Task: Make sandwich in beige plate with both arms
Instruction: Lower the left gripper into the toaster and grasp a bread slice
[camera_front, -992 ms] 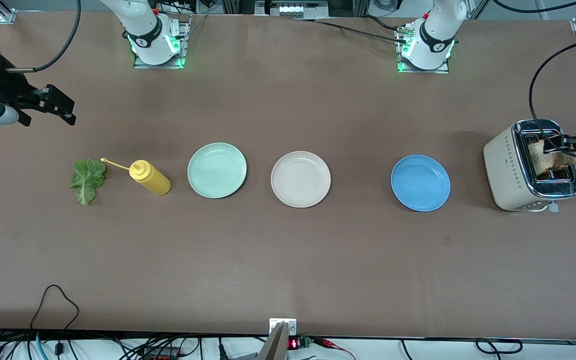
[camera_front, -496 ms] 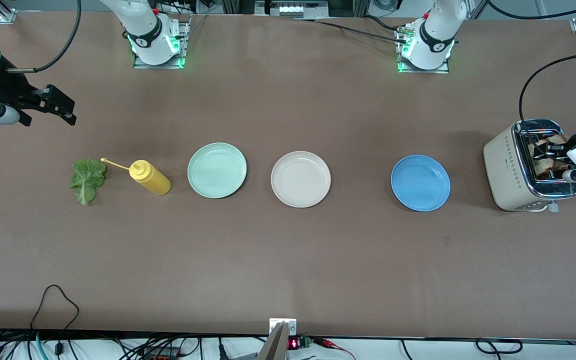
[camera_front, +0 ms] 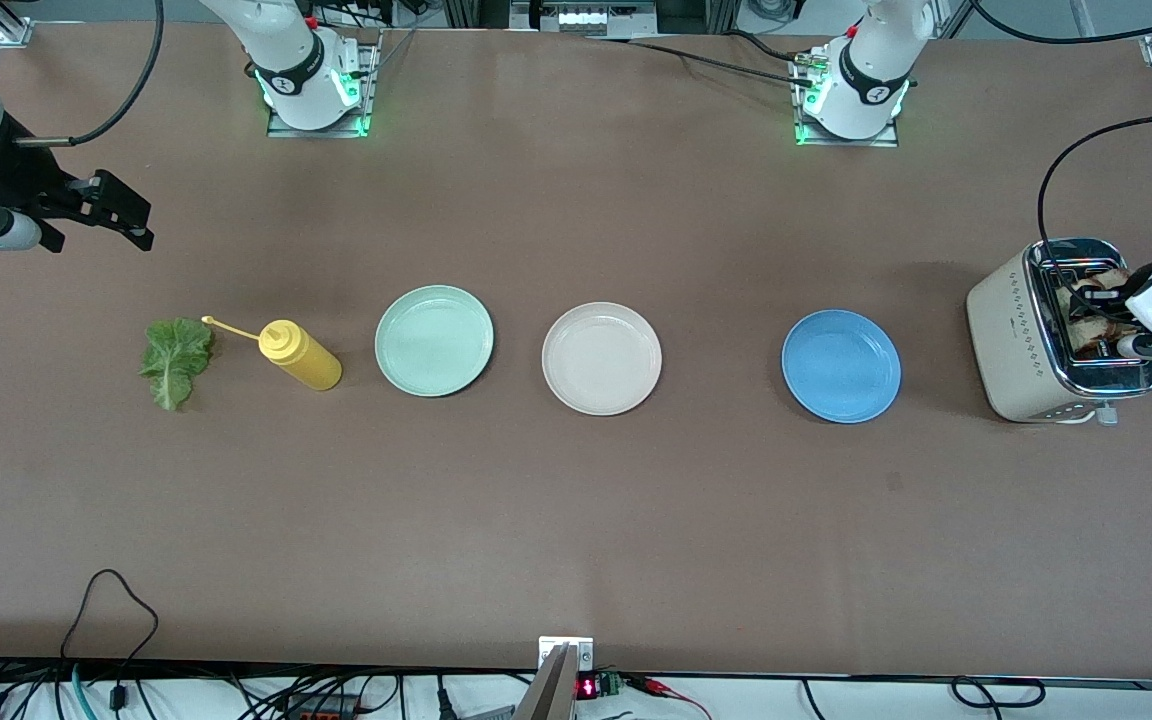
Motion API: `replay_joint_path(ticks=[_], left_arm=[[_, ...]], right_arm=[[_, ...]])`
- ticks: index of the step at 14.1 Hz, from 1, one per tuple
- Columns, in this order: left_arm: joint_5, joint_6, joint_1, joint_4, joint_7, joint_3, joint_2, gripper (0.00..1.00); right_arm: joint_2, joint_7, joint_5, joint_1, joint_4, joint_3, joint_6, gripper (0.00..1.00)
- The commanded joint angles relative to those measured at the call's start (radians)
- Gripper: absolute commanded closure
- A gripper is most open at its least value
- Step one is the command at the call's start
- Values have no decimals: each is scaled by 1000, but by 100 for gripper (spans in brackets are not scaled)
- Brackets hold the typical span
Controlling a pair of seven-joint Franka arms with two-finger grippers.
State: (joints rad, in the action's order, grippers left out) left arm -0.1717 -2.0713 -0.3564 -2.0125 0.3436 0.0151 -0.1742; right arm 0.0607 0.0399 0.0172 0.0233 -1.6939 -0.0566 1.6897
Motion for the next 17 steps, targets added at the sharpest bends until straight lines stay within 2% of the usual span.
replay_joint_path(ticks=[1,7,10,13,17], left_arm=[[17,25,-16,-9,29,11,32,99],[17,97,-19,29,32,11,91,99],[15,271,-9,164,34,23,99,99],[15,440,-6,311,32,124,94,100],[17,485,10,412,14,300,84,100]], right_arm=[[21,15,10,1,-18,-3,2,0],[22,15,10,1,-17,-5,1,0],[22,15,10,1,-17,-3,2,0],[22,15,10,1,-17,-3,1,0],[22,17,10,0,-17,-3,1,0]])
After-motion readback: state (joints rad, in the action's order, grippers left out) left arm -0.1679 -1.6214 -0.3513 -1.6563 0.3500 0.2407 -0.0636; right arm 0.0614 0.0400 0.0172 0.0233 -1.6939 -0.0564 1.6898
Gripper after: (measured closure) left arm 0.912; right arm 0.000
